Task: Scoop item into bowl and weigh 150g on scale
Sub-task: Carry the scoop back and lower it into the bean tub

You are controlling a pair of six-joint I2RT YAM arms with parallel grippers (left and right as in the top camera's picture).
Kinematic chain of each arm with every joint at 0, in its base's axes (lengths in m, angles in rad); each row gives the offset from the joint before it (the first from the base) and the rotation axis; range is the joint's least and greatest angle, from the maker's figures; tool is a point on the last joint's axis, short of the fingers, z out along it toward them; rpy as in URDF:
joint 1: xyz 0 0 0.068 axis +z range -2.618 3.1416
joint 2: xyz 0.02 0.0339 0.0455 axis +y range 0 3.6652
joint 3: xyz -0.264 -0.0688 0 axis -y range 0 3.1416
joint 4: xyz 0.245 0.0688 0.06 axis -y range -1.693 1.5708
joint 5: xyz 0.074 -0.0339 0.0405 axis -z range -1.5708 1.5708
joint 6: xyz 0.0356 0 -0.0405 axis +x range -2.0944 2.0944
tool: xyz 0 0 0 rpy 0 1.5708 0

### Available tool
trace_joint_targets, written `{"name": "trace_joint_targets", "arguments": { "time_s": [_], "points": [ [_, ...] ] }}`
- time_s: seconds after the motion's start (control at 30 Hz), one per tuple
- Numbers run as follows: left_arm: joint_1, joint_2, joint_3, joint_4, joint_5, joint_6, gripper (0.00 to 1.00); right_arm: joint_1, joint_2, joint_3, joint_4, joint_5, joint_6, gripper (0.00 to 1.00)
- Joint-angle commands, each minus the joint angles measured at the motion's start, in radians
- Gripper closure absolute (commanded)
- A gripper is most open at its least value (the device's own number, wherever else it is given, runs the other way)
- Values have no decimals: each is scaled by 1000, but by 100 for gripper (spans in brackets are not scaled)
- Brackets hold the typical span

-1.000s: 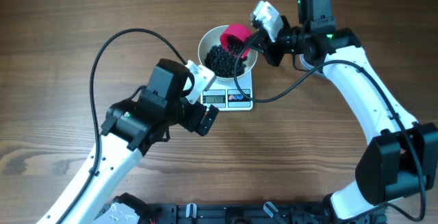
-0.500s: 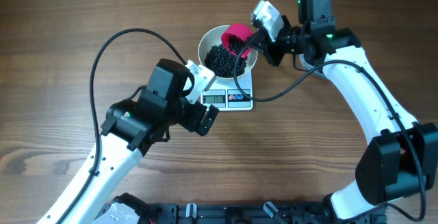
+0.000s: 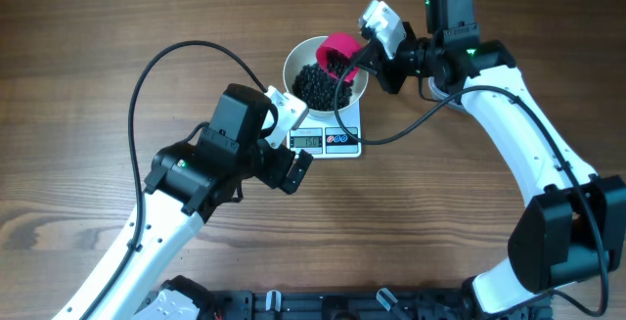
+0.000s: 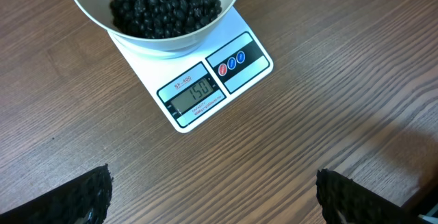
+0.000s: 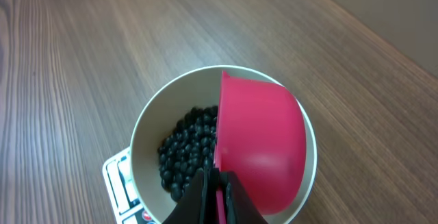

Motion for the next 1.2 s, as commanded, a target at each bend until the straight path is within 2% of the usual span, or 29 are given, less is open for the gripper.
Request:
{"name": "trace_joint_targets", "arguments": {
  "time_s": [0.0, 0.2, 0.3, 0.4, 0.57, 0.7, 0.8, 1.0, 1.1, 1.17],
  "points": [
    [7, -13, 9, 2, 15, 16, 0, -4, -30, 8, 49, -10, 156, 96],
    [7, -13, 9, 2, 15, 16, 0, -144, -30, 8, 132, -312, 371, 96],
    [7, -13, 9, 2, 15, 16, 0, -251, -32, 8, 148, -356, 517, 96],
    [7, -13, 9, 2, 15, 16, 0, -340, -52, 8, 140, -368, 549, 96],
    [7, -13, 9, 2, 15, 16, 0, -486, -132, 8, 6, -115, 539, 96],
    [7, -13, 9, 2, 15, 16, 0, -539, -158, 8, -127, 43, 491, 96],
    [7, -13, 9, 2, 15, 16, 0, -541, -158, 8, -226, 177, 484, 96],
    [7, -13, 9, 2, 15, 16, 0, -527, -158, 8, -262, 347, 497, 96],
    [7, -13, 9, 2, 15, 16, 0, -467, -159, 8, -261, 479, 496, 96],
    [7, -13, 9, 2, 15, 16, 0, -396, -159, 8, -260, 638, 493, 96]
  ]
}}
